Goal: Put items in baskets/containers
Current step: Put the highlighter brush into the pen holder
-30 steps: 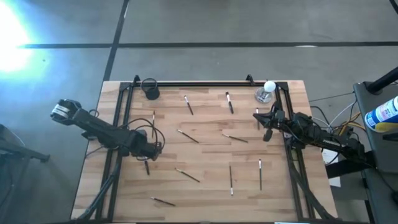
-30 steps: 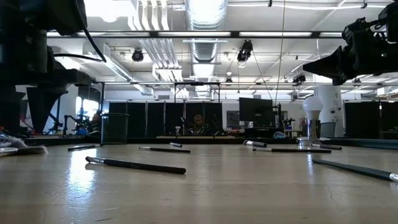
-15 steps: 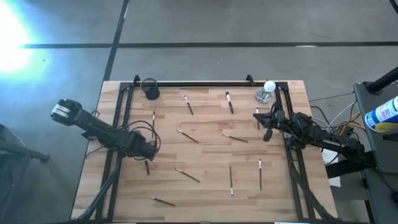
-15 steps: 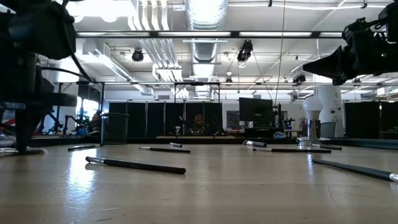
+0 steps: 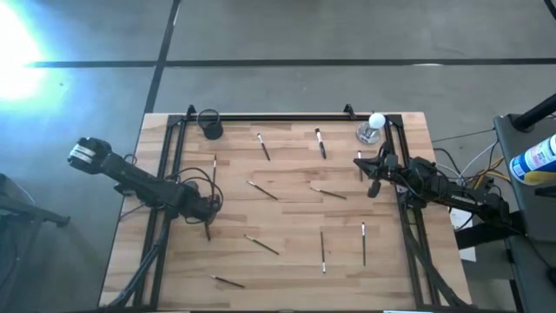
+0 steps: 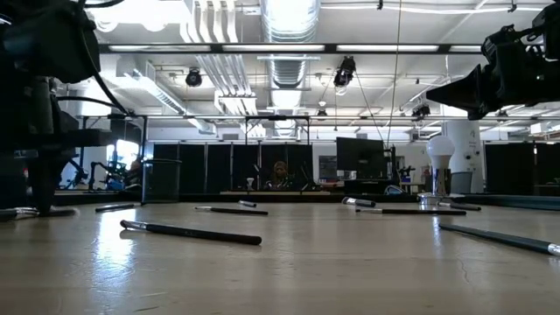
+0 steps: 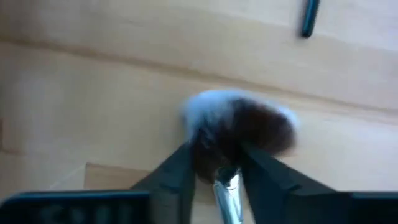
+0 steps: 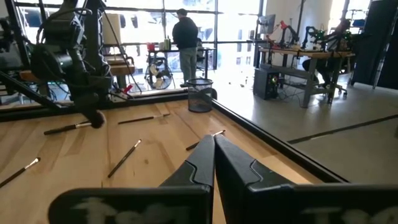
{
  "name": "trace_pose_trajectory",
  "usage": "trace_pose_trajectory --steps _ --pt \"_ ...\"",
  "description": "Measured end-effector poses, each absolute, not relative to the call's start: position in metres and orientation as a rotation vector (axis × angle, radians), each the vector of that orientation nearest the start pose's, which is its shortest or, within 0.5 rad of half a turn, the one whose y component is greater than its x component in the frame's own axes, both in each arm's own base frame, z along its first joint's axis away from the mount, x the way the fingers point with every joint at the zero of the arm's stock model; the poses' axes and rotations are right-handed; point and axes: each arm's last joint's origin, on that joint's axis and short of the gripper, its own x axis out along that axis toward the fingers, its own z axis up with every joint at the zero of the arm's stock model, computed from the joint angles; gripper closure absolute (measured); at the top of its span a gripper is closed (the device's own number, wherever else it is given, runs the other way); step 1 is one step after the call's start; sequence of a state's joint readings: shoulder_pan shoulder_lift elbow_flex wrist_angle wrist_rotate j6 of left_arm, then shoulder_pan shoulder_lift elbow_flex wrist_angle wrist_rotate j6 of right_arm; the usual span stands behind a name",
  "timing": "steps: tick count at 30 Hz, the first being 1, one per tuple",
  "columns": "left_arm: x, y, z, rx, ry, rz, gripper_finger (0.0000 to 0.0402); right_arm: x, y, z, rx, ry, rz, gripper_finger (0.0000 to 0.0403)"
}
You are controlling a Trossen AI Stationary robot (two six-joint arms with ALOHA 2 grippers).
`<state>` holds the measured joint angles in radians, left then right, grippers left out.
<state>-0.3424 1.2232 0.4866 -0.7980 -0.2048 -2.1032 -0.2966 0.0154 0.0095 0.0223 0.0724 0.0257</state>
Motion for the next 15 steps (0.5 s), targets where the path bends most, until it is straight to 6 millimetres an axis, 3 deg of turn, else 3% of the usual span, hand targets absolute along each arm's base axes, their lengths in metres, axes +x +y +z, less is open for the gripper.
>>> trace_pose_trajectory --steps 3,7,12,15 --pt "0.150 -0.046 0.136 -1.248 0.851 1.325 0.0379 0.093 -0.031 0.168 0.023 -0.021 -0.369 0.0394" --pt "0.154 -0.045 0.144 -1.194 0.810 1.304 0.0390 0.093 -0.031 0.168 0.024 -0.021 -0.369 0.0394" --pt "0.163 -0.046 0.181 -1.067 0.779 1.320 0.0396 0.093 -0.031 0.168 0.023 -0.020 -0.369 0.0394" --pt "0.169 -0.044 0.210 -0.970 0.674 1.314 0.0397 0.093 -0.031 0.168 0.024 -0.021 -0.369 0.0394"
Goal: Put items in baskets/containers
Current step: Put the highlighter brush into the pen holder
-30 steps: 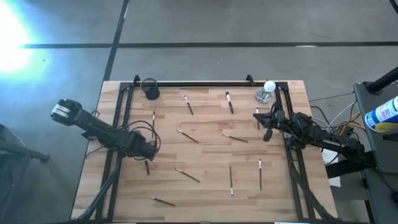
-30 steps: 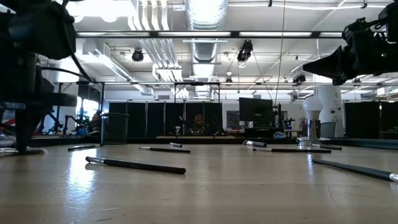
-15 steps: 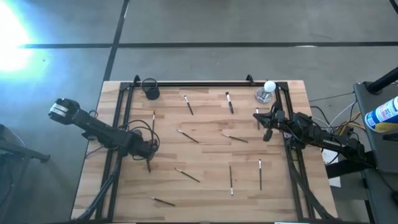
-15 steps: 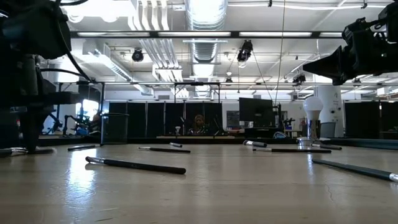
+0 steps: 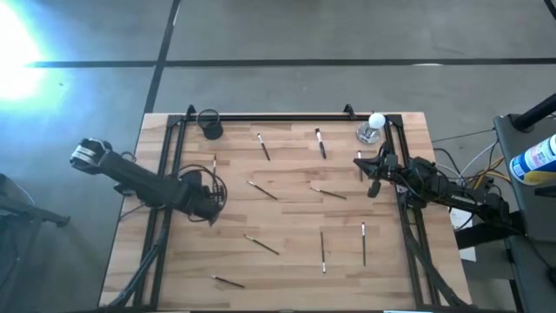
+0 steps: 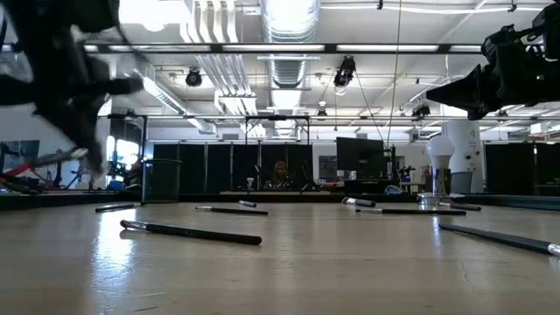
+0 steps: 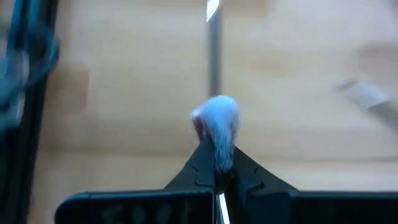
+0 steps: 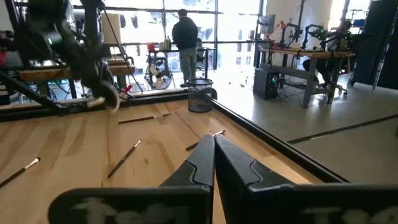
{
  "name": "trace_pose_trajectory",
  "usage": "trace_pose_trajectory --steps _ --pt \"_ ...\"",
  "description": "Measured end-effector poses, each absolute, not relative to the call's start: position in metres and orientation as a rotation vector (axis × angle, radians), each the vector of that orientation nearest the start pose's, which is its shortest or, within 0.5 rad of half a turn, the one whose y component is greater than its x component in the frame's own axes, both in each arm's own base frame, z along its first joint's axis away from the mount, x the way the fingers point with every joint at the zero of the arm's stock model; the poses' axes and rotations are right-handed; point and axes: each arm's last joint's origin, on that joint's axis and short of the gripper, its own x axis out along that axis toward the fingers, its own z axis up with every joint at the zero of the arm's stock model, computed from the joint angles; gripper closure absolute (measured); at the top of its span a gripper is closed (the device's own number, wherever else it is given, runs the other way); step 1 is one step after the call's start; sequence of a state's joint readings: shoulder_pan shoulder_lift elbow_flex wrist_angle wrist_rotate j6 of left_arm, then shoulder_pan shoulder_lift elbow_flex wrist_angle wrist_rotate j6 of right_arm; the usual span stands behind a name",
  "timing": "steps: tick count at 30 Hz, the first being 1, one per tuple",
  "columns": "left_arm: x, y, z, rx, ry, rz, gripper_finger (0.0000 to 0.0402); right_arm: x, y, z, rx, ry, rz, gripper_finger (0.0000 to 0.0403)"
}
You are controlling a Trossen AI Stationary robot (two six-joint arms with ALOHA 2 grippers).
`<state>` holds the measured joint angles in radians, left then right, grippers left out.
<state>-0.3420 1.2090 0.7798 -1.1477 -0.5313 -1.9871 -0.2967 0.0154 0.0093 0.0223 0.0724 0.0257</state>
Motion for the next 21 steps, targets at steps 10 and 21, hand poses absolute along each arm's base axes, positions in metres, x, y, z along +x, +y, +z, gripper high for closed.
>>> trace_pose_trajectory --steps 10,21 --pt "0.193 -0.007 0.273 -0.481 0.230 1.341 0.0399 0.093 -0.031 0.168 0.023 -0.021 -0.369 0.0394" --pt "0.203 0.096 0.270 -0.224 0.243 1.493 0.0400 0.093 -0.031 0.168 0.023 -0.021 -0.369 0.0394"
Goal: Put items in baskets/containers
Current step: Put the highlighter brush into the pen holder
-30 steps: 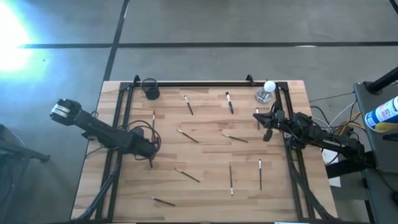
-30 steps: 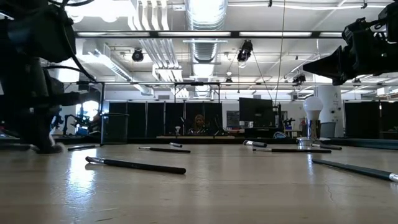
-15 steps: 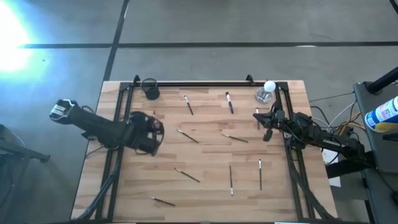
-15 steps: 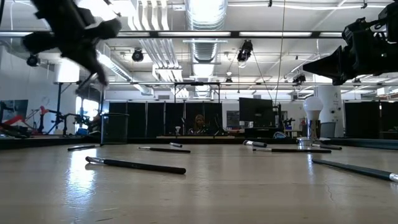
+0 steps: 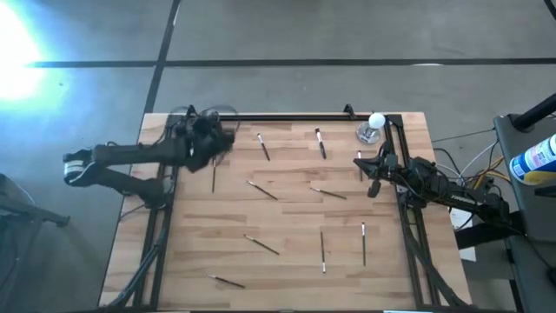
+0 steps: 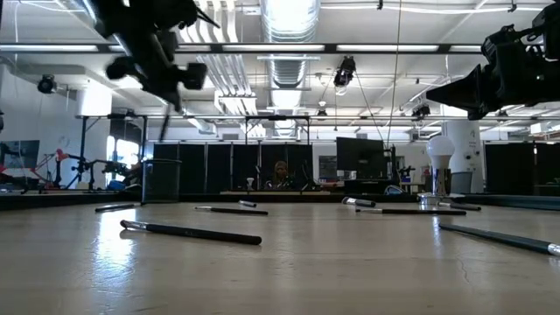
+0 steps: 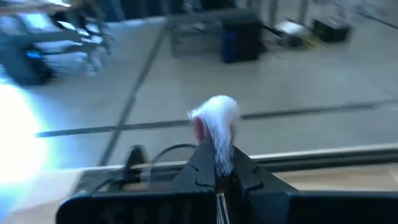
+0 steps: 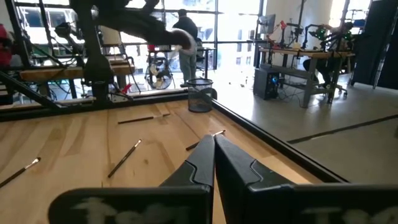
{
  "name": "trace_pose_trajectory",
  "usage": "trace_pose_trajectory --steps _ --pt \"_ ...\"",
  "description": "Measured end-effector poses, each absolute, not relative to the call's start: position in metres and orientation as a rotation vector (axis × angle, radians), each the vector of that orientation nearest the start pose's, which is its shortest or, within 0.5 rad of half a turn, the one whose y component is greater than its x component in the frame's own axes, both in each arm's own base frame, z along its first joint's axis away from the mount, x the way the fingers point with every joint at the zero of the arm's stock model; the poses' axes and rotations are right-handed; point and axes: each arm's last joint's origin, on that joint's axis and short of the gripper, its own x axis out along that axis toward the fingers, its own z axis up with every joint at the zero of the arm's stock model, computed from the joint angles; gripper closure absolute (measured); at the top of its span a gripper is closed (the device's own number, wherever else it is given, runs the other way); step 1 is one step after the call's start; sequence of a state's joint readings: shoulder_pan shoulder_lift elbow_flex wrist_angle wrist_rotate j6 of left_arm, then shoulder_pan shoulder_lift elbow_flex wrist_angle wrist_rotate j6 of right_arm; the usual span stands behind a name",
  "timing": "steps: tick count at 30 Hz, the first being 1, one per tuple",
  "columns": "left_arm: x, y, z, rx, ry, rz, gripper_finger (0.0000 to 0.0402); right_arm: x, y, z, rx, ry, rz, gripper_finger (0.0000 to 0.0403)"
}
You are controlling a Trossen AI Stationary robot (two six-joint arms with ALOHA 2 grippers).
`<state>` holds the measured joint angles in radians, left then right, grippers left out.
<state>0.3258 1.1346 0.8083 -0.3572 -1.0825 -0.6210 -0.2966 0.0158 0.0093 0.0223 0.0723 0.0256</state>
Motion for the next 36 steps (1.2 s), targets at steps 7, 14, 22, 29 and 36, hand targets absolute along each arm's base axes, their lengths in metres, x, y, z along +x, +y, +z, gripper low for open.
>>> trace_pose_trajectory --steps 7,14,22,29,36 --pt "0.179 0.160 0.265 -0.181 -0.029 1.371 0.0400 0.093 -0.031 0.168 0.024 -0.021 -0.369 0.0394" --pt "0.145 0.183 0.250 -0.100 -0.069 1.527 0.0400 0.093 -0.031 0.168 0.023 -0.021 -0.369 0.0394" --pt "0.132 0.191 0.199 -0.108 -0.059 1.582 0.0400 0.093 -0.031 0.168 0.024 -0.021 -0.369 0.0394" --pt "0.135 0.196 0.170 -0.108 0.002 1.578 0.0400 0.093 -0.031 0.168 0.023 -0.021 -0.369 0.0394" --pt "0.143 0.203 0.157 -0.144 0.052 1.529 0.0400 0.093 -0.031 0.168 0.023 -0.021 -0.369 0.0394"
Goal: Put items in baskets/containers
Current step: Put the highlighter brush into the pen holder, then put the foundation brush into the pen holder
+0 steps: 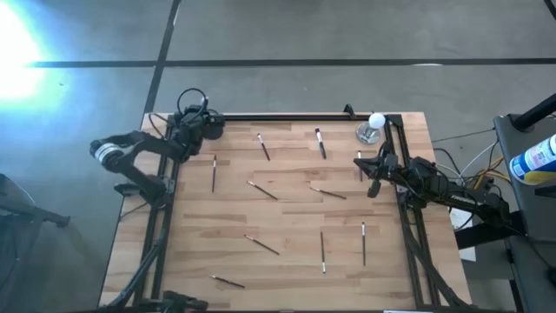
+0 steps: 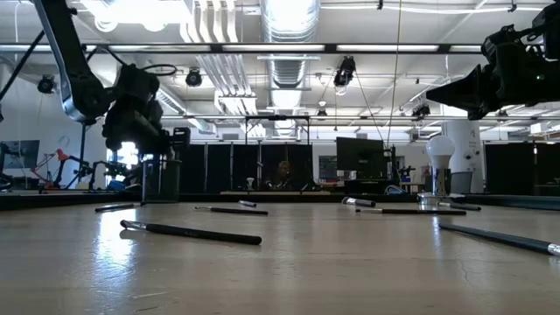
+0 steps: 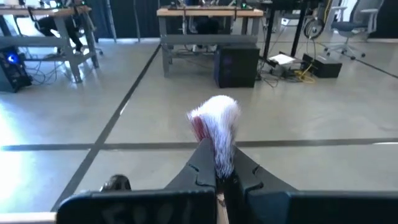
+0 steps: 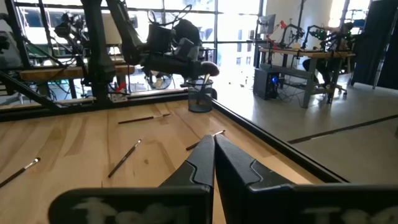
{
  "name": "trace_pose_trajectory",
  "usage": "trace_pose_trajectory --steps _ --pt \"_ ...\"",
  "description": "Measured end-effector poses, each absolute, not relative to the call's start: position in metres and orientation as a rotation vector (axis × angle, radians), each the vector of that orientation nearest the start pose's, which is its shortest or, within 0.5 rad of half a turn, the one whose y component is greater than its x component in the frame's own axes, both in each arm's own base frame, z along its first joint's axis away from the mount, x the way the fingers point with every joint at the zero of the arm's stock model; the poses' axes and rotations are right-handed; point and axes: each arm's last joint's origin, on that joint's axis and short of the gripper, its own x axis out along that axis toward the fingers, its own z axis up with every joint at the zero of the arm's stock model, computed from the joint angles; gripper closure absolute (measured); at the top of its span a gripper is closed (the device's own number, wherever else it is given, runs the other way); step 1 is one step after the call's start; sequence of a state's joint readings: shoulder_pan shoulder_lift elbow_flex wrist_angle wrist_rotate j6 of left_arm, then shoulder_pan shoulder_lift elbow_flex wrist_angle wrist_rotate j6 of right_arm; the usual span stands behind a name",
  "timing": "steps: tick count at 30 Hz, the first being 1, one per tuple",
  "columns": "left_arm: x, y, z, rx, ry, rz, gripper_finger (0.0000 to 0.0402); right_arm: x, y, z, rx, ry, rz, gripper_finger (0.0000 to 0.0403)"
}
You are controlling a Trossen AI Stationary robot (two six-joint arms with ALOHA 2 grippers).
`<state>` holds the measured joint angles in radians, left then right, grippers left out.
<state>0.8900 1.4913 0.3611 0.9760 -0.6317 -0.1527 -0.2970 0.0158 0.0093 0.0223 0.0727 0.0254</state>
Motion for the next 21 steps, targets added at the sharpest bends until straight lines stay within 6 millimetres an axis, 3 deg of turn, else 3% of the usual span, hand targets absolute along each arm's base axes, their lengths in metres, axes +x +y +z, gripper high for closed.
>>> trace_pose_trajectory --steps 3,11,18,21 --pt "0.143 0.203 0.155 -0.169 0.044 1.531 0.0389 0.093 -0.031 0.168 0.023 -0.021 -0.369 0.0394" --pt "0.137 0.197 0.163 -0.204 0.078 1.537 0.0309 0.093 -0.031 0.168 0.023 -0.021 -0.369 0.0394" --pt "0.126 0.181 0.194 -0.168 0.056 1.517 0.0291 0.093 -0.031 0.168 0.023 -0.021 -0.369 0.0394" --pt "0.122 0.169 0.209 -0.170 0.047 1.431 0.0291 0.093 -0.031 0.168 0.024 -0.021 -0.369 0.0394"
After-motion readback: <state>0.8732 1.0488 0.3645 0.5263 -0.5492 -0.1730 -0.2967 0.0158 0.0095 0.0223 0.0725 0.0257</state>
